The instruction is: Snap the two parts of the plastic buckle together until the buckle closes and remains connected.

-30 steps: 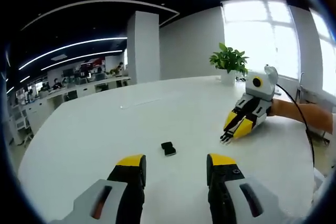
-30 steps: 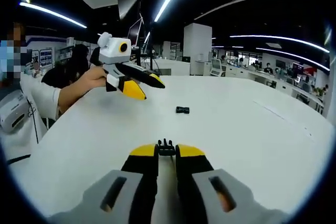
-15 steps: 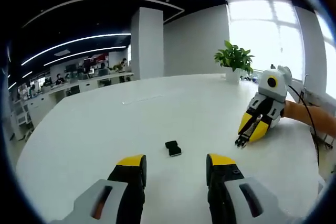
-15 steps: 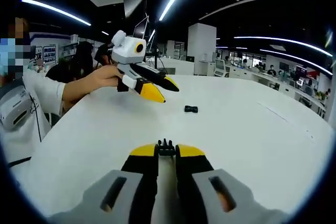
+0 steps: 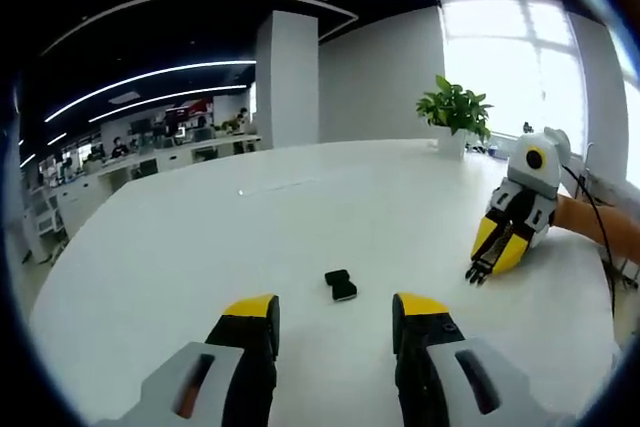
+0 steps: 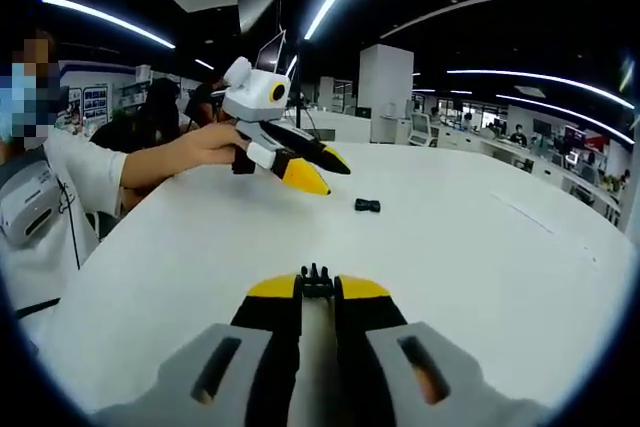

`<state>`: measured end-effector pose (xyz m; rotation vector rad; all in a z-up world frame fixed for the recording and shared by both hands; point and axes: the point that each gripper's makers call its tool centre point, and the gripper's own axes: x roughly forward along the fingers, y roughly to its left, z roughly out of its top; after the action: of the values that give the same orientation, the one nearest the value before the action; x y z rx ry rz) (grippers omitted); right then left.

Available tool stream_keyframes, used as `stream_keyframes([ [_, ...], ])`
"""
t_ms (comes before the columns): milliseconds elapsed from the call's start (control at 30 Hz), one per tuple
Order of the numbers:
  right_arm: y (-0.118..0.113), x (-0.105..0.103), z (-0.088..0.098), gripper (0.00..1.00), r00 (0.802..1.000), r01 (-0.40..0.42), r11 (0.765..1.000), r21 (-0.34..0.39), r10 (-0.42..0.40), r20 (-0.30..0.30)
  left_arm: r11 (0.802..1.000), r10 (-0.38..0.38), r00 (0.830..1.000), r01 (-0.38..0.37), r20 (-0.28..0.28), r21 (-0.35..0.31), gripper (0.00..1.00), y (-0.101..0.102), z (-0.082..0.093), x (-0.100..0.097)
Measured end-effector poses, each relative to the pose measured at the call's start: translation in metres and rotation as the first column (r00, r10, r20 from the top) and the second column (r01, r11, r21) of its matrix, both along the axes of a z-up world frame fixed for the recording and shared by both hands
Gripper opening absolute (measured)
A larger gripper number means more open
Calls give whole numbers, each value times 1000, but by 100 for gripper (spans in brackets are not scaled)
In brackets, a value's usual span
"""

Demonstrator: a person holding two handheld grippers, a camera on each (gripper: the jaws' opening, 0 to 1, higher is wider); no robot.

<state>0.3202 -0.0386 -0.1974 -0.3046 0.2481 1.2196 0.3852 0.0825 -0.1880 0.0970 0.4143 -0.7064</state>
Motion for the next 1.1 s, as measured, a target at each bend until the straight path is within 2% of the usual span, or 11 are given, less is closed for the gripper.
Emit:
stream_keyframes([
  [300, -3, 3, -1, 12, 1000, 0, 1000, -25, 0, -5, 999, 3, 1000, -2, -16, 41, 45, -6, -6, 9],
  [733, -6, 2, 0, 12, 1000, 6, 999, -41, -6, -1, 999, 21, 999, -20, -43, 36, 44, -11, -9, 16],
  [1100, -9, 1, 2, 12, 1000, 9, 999, -39, -9, -2, 999, 31, 999, -30, -41, 27, 44, -15, -8, 21],
])
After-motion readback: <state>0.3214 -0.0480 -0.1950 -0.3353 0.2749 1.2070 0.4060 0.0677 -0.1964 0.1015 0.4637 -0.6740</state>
